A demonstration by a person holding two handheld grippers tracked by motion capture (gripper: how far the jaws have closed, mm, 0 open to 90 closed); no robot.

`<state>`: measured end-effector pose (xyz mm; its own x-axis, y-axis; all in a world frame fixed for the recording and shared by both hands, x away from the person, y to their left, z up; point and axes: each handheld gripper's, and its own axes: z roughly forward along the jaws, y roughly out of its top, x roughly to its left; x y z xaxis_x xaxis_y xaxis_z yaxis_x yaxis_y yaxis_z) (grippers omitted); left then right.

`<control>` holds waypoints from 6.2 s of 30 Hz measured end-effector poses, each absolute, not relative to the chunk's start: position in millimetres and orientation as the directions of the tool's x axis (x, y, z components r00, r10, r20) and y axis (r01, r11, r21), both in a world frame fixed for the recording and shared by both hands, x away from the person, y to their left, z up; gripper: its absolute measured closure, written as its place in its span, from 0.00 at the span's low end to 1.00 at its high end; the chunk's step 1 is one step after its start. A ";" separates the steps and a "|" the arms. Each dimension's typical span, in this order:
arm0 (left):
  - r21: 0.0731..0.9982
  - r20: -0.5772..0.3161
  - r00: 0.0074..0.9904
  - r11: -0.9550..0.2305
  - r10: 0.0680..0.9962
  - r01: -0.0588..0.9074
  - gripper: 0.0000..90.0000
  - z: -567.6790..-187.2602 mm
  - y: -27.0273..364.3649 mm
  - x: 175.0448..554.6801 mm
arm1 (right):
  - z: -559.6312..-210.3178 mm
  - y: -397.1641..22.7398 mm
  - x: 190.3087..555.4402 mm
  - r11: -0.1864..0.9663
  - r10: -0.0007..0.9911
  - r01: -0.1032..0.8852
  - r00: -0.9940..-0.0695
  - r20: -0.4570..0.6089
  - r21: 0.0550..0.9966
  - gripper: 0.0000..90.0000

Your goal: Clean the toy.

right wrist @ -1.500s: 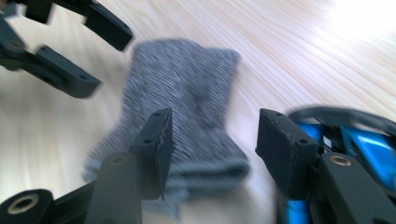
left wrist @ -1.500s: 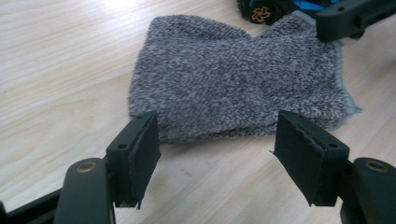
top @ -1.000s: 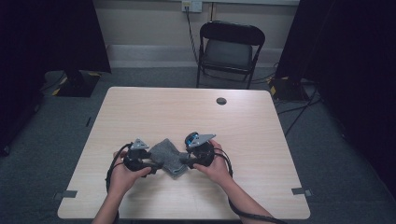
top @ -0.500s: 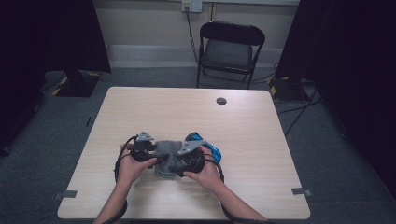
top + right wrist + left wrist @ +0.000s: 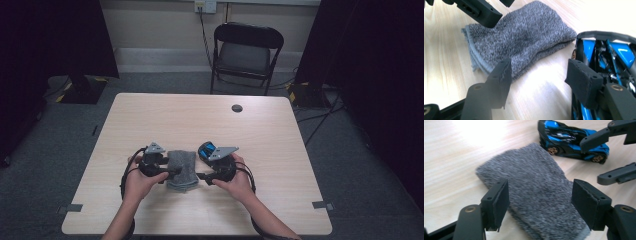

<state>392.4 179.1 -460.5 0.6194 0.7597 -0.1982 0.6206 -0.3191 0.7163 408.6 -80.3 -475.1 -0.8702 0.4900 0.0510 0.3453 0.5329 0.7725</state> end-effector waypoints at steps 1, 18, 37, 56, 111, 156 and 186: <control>0.705 -0.199 0.621 -0.329 0.758 0.628 0.34 -460.6 178.1 391.8 | -476.8 -80.4 407.4 0.533 0.493 0.347 -0.868 0.050 0.772 0.42; 0.688 -0.158 0.600 -0.348 0.784 0.637 0.34 -473.8 177.5 394.1 | -493.8 -28.4 395.4 0.548 0.443 0.314 -0.895 0.049 0.776 0.36; 0.667 0.014 0.653 -0.494 0.757 0.558 0.47 -486.2 167.4 389.6 | -469.4 -107.5 437.6 0.453 0.654 0.413 -0.756 0.020 0.790 0.20; 0.673 0.002 0.665 -0.493 0.747 0.552 0.75 -484.7 175.9 391.0 | -488.4 -82.1 473.9 0.510 0.637 0.457 -0.770 0.036 0.729 0.18; 0.673 -0.061 0.643 -0.444 0.764 0.592 0.80 -479.8 180.3 392.8 | -484.4 -96.3 462.2 0.480 0.671 0.477 -0.740 0.042 0.737 0.28; 0.766 -0.032 0.776 -0.483 0.630 0.424 0.84 -418.5 115.4 432.8 | -441.1 -107.2 429.6 0.483 0.574 0.377 -0.818 0.038 0.790 0.28; 0.782 -0.066 0.813 -0.476 0.579 0.402 0.84 -418.4 117.5 420.0 | -439.6 -127.9 448.2 0.464 0.644 0.431 -0.764 0.040 0.774 0.28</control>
